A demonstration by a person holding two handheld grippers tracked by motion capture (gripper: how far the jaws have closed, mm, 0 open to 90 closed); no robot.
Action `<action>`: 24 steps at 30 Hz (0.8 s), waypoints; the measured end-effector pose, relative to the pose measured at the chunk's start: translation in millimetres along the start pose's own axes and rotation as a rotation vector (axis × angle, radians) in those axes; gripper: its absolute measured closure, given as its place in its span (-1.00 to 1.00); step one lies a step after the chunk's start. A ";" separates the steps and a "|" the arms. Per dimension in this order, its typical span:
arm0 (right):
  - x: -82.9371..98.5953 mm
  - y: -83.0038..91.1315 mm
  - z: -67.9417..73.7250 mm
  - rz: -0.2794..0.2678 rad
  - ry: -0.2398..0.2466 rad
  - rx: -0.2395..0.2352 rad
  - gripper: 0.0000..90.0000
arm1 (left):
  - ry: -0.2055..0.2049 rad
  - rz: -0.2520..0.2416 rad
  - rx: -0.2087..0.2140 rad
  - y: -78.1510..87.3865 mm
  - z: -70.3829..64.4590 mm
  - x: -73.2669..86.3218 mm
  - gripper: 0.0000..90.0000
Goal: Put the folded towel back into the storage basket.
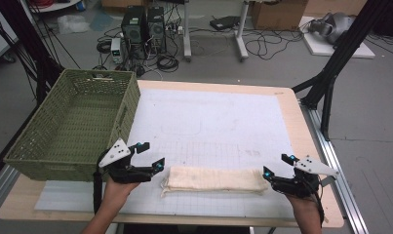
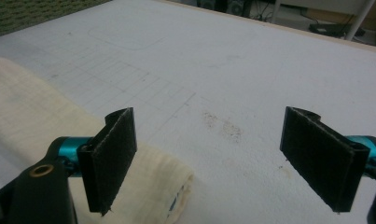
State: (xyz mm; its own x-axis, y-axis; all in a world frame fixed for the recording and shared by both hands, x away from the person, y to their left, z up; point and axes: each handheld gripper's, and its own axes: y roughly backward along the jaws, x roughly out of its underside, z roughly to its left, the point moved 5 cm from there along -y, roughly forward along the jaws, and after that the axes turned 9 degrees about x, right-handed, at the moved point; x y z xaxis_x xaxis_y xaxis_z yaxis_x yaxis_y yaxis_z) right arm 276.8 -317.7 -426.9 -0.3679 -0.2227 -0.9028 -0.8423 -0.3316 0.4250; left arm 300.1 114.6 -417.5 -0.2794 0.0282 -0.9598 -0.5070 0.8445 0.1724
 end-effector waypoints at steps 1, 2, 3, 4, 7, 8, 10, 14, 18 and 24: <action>0.0 0.0 0.0 0.000 0.000 0.000 -0.62 | 0.003 0.001 0.008 -0.5 -0.7 -0.4 -0.63; -0.2 0.2 -0.5 -0.004 0.004 0.002 -0.62 | 0.004 0.004 0.010 -1.1 -1.4 -0.8 -0.63; -0.2 0.2 -0.5 -0.004 0.004 0.002 -0.62 | 0.003 0.005 0.013 -1.8 -2.2 -1.0 -0.63; -0.2 0.8 -0.7 -0.005 0.001 0.003 -0.62 | 0.006 0.008 0.018 -2.8 -3.2 -1.1 -0.63; 0.3 0.8 -0.8 -0.005 0.004 0.005 -0.62 | 0.008 0.025 0.023 -4.5 -4.4 -0.5 -0.63; 0.6 0.9 -0.6 -0.001 0.003 0.005 -0.62 | 0.010 0.032 0.025 -5.4 -5.0 0.0 -0.62; 1.0 0.8 -0.6 0.002 0.012 0.006 -0.62 | 0.010 0.053 0.028 -6.8 -5.6 1.3 -0.61; 1.2 0.9 -0.4 0.003 0.015 0.007 -0.62 | 0.014 0.104 0.017 -11.1 -6.5 5.5 -0.60; 2.8 0.2 -0.3 0.015 0.012 0.007 -0.62 | 0.032 0.159 0.012 -14.3 -6.2 11.6 -0.57; 4.7 -2.3 1.2 0.031 0.019 0.000 -0.62 | 0.071 0.282 0.032 -22.8 -5.8 27.9 -0.43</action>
State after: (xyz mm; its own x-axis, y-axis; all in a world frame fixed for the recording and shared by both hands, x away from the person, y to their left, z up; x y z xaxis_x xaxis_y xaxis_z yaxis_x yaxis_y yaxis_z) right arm 276.5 -316.9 -432.2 -0.3864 -0.2499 -0.8878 -0.8304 -0.3246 0.4528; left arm 299.1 93.0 -446.9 -0.4623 0.2280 -0.8569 -0.3755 0.8251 0.4221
